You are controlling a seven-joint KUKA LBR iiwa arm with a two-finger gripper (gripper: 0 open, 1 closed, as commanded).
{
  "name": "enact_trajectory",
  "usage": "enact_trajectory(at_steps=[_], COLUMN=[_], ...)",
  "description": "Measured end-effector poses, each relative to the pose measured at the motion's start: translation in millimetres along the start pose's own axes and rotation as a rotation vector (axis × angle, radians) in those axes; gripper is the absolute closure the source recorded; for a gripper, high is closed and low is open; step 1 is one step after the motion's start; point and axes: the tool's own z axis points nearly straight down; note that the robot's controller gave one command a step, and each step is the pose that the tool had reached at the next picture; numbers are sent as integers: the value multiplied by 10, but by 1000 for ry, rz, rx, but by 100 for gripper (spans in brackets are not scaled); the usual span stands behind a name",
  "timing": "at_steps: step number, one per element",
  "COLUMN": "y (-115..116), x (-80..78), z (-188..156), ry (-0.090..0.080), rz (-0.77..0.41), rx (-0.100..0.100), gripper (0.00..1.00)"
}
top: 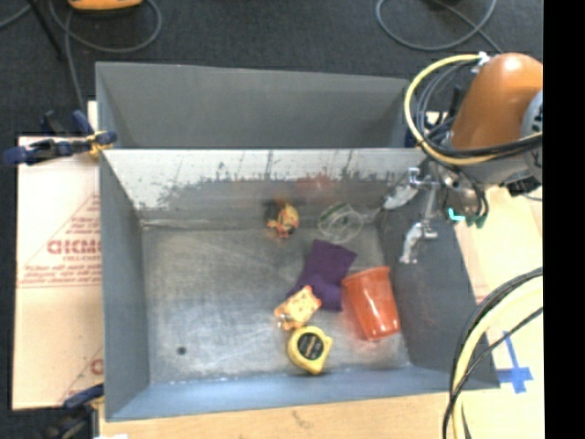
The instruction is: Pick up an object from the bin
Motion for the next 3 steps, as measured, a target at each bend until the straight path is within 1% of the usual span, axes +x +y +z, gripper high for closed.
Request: enact_trajectory(at_steps=[1,2,3], y=[3,439,835], x=[-21,61,139], z=[-47,169,-5], ry=[-8,-10,-4], rz=[-3,-47,-184], rx=[2,3,0], gripper=[0,0,0])
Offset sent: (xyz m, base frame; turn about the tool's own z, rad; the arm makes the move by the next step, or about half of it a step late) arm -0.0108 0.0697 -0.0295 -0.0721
